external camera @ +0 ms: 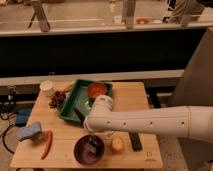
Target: Wipe purple bowl with brush
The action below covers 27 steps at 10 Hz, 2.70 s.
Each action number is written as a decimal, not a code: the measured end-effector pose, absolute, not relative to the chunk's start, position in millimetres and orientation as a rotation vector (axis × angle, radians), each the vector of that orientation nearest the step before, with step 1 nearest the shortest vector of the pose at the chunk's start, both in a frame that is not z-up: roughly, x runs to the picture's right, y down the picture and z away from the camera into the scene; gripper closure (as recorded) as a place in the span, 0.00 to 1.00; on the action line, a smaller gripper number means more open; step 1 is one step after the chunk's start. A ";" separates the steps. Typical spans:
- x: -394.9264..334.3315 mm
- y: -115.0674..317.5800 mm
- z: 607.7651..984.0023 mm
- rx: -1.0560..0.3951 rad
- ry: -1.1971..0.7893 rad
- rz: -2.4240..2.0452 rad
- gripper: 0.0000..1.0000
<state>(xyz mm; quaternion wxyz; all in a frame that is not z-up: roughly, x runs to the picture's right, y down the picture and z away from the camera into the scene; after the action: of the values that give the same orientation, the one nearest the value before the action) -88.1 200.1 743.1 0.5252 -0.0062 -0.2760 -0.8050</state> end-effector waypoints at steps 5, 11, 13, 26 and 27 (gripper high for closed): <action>-124.7 196.3 737.9 0.105 -0.709 -1.946 1.00; -108.7 238.0 705.5 0.089 -0.731 -1.891 1.00; -91.7 232.4 704.8 0.045 -0.673 -1.887 1.00; -165.7 203.8 723.7 0.144 -0.668 -1.983 1.00; -167.7 208.4 718.7 0.166 -0.704 -1.982 1.00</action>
<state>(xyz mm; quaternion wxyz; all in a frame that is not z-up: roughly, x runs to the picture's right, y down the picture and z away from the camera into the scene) -167.7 208.4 718.7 0.4932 0.0684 -0.2903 -0.8172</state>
